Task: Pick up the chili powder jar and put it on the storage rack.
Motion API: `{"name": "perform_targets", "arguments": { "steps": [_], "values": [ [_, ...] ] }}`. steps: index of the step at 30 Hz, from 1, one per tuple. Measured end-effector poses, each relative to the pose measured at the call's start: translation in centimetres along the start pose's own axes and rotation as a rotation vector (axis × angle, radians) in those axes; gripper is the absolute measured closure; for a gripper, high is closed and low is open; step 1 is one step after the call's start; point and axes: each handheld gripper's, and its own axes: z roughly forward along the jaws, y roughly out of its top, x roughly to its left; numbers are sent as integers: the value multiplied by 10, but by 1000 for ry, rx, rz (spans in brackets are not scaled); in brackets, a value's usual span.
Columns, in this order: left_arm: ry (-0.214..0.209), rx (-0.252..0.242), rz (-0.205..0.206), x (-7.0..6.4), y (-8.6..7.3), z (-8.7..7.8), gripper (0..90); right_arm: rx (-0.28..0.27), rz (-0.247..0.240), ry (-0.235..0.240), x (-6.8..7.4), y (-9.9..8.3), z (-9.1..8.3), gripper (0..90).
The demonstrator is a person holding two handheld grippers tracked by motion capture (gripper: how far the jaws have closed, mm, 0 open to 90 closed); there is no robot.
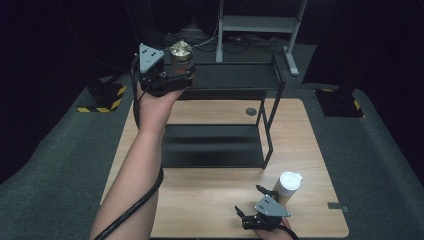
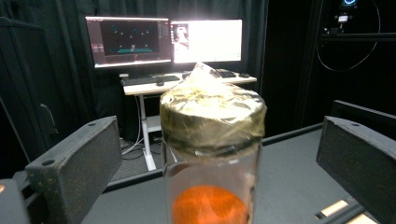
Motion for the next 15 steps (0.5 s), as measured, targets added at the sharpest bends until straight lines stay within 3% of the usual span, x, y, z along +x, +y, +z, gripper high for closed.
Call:
{"name": "perform_targets", "arguments": {
  "steps": [15],
  "values": [
    [-11,-9,30,-19,-12,-47,4,4,-8,-10,2,1,1,1]
  ]
}}
